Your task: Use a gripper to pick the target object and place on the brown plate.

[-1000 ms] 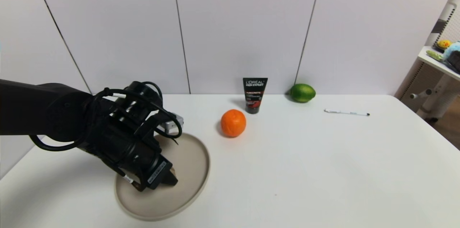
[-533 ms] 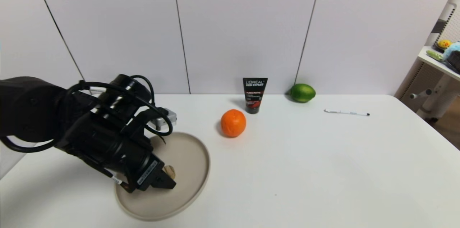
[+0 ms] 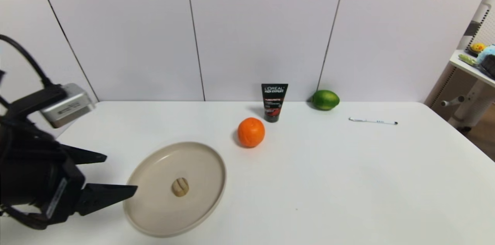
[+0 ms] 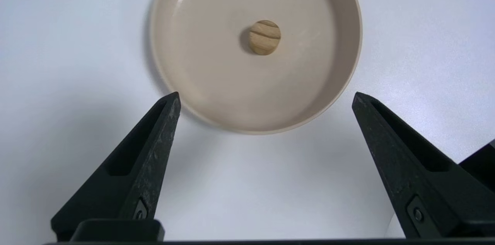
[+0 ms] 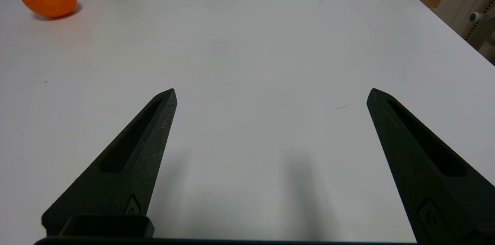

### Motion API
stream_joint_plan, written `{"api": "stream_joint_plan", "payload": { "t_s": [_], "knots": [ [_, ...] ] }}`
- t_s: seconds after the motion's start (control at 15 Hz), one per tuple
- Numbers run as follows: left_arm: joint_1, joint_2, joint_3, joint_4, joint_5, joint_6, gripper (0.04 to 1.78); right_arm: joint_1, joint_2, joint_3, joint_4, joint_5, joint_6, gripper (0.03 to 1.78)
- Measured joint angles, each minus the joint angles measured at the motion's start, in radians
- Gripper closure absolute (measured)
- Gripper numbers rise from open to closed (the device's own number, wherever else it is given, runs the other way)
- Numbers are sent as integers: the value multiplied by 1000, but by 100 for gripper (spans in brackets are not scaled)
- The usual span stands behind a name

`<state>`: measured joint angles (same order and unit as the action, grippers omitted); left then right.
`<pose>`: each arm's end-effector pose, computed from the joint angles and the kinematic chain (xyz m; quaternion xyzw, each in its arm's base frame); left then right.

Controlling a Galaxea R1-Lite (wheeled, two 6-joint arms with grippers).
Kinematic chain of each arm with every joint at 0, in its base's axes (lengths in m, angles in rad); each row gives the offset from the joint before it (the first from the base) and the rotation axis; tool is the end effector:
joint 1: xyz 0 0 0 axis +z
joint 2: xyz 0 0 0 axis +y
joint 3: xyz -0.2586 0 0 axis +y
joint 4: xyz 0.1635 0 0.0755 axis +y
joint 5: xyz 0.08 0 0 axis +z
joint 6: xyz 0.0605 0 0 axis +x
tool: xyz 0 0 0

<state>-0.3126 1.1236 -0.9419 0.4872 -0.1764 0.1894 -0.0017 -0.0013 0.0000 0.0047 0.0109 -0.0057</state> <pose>0.1605 -0.0630 0.1913 0.1089 0.3044 -0.2586 0.9103 0.0453 0.0006 0.0749 -0.0028 0.0017 0.0046 1.0000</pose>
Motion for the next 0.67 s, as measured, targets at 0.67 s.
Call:
{"api": "stream_joint_plan", "payload": {
  "t_s": [0.67],
  "knots": [
    [313,-730,578,-346,-4,-2,15,0,0,0,0,0,0,11]
  ]
}}
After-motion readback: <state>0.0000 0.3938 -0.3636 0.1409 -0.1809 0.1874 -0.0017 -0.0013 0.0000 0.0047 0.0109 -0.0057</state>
